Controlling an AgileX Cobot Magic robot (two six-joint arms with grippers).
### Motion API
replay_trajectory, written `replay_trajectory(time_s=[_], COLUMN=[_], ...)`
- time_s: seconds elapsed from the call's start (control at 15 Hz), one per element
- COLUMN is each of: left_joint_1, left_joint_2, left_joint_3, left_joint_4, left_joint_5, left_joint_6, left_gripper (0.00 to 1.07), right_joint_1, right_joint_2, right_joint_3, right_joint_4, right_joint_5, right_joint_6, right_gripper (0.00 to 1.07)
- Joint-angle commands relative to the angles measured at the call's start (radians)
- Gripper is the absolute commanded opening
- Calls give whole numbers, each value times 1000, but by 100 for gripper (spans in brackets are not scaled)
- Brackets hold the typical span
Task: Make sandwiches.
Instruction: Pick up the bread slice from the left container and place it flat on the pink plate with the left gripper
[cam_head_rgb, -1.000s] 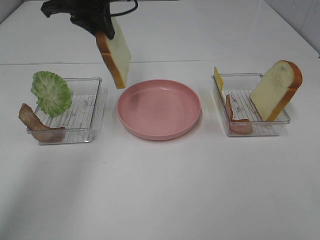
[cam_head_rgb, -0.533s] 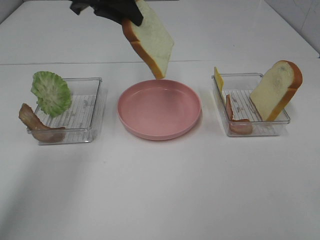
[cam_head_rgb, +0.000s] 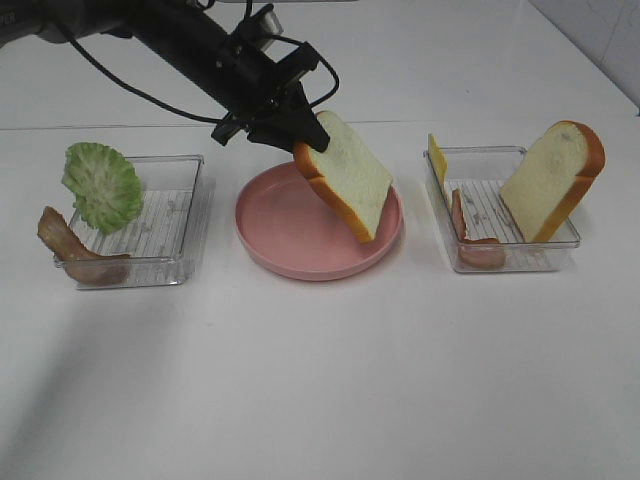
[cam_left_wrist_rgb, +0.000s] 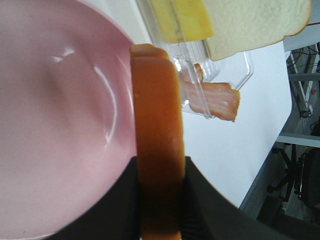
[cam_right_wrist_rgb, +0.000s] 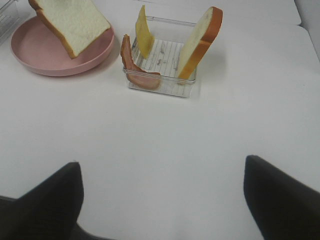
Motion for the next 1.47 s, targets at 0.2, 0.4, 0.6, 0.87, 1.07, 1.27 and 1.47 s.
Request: replay_trajectory(time_s=[0.2,0.4,0.6,0.87,1.07,1.27,1.47], left_joint_1=[4,4,4,3,0,-38,-110], left_joint_2=[31,33,36,36,36,36,35], left_joint_3=[-6,-6,-6,-6,-6,-6,-42], left_joint_4=[-11,-16,-6,9,99,207,456], left_joint_5=[-59,-59,-42,-40,-28,-31,-39], left_joint_6=[-45,-77,-100,-100,-100,-96,-126], left_gripper=[2,24,44,76,91,92,92], right_joint_1=[-6,-6,-6,-6,-6,-6,-6], right_joint_2=[-20,-20,-20,-20,-20,-20,-20], right_joint_3=[0,0,0,0,0,0,0], right_joint_4=[-1,-1,-1,-1,-1,-1,-1], right_joint_5=[-8,-8,-8,-8,-8,-8,-8], right_joint_6=[-6,-6,-6,-6,-6,-6,-6], right_gripper=[77,77,77,77,77,77,77])
